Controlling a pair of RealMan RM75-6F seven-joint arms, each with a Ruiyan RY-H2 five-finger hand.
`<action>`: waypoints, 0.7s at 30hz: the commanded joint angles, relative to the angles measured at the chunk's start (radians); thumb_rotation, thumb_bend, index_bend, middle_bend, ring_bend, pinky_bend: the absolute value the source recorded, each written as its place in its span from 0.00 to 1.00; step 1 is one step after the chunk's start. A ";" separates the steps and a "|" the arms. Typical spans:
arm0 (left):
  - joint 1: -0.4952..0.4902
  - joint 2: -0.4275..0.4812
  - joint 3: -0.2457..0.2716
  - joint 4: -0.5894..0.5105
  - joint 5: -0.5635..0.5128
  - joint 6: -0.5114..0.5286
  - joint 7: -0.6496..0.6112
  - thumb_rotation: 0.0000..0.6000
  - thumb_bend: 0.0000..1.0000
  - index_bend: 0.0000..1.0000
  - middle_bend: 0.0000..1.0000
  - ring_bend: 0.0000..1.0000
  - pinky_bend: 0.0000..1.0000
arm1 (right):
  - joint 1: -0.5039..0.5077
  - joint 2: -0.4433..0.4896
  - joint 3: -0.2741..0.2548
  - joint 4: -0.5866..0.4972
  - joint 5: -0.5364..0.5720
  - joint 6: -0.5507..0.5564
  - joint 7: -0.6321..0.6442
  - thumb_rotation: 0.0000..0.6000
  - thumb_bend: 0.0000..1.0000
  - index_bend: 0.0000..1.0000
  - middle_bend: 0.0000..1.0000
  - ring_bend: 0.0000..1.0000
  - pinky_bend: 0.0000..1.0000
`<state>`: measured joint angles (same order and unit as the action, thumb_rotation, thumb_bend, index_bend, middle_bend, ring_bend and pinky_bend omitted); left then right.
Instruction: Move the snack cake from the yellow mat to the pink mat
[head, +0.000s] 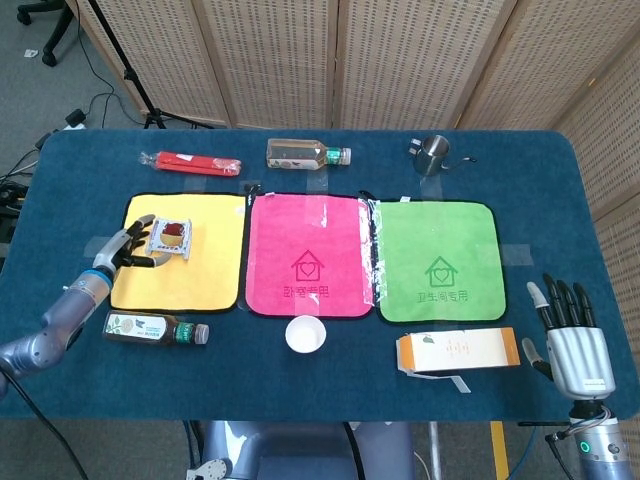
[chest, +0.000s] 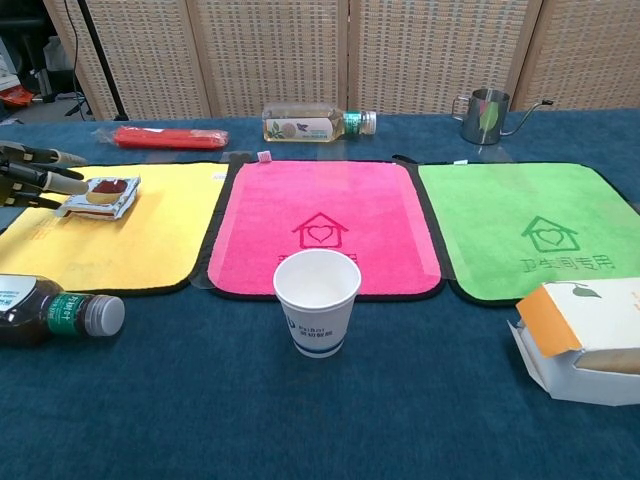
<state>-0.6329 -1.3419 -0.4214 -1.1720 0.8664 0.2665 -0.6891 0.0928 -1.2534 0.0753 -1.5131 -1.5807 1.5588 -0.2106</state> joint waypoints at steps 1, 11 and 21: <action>0.007 -0.002 -0.004 -0.017 0.017 0.006 0.007 1.00 0.28 0.00 0.00 0.00 0.00 | 0.001 -0.002 -0.002 0.001 -0.003 -0.001 -0.002 1.00 0.34 0.00 0.00 0.00 0.00; 0.015 -0.017 -0.017 -0.052 0.062 0.020 0.014 1.00 0.28 0.00 0.00 0.00 0.00 | 0.001 -0.003 -0.007 0.000 -0.011 0.002 -0.005 1.00 0.34 0.00 0.00 0.00 0.00; -0.001 -0.059 -0.014 -0.041 0.096 0.051 0.030 1.00 0.28 0.00 0.00 0.00 0.00 | 0.003 -0.005 -0.010 0.002 -0.013 -0.004 -0.007 1.00 0.34 0.00 0.00 0.00 0.00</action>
<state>-0.6325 -1.3994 -0.4370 -1.2133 0.9611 0.3160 -0.6602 0.0962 -1.2585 0.0653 -1.5114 -1.5936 1.5545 -0.2172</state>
